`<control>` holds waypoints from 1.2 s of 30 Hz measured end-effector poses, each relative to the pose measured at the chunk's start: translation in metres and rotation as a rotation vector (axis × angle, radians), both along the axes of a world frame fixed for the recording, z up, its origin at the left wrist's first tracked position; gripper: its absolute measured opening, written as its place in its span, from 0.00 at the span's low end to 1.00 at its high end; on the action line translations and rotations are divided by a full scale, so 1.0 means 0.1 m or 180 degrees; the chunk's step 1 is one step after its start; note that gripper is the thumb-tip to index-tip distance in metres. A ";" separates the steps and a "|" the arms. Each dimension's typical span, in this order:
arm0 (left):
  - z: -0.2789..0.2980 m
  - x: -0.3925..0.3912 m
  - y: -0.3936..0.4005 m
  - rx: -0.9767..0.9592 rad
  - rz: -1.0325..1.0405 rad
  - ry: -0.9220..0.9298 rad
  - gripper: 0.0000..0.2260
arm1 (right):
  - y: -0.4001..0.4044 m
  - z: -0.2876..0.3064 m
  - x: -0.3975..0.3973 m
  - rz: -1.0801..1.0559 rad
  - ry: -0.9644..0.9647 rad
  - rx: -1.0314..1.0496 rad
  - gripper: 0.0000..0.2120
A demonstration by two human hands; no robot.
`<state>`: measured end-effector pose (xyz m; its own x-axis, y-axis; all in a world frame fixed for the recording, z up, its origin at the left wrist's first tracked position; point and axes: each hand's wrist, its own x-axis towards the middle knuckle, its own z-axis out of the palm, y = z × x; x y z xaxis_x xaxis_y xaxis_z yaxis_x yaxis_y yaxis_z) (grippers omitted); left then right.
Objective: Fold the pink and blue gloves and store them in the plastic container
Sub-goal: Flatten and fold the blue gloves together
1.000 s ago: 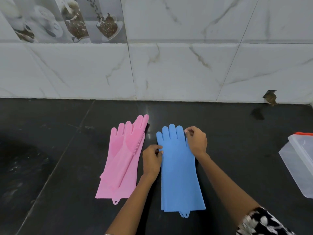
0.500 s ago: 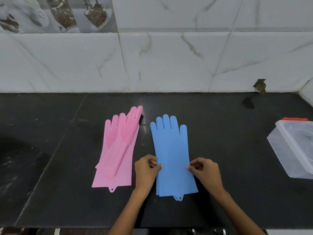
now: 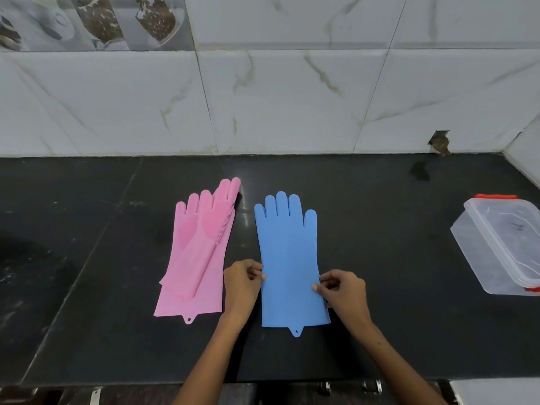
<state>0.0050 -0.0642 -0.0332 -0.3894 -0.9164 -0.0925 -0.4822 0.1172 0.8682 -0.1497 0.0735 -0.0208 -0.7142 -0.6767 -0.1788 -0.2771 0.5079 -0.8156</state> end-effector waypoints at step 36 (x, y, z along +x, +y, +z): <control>0.02 0.16 -0.61 -0.3278 -0.2977 -0.0775 0.24 | -0.35 -0.10 -0.90 0.2616 0.1864 -0.0556 0.10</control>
<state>0.0215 -0.1249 -0.0309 -0.9540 -0.0298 0.2982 0.0022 0.9943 0.1064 -0.2394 0.0381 -0.0312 0.0387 -0.9796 0.1971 -0.8646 -0.1317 -0.4849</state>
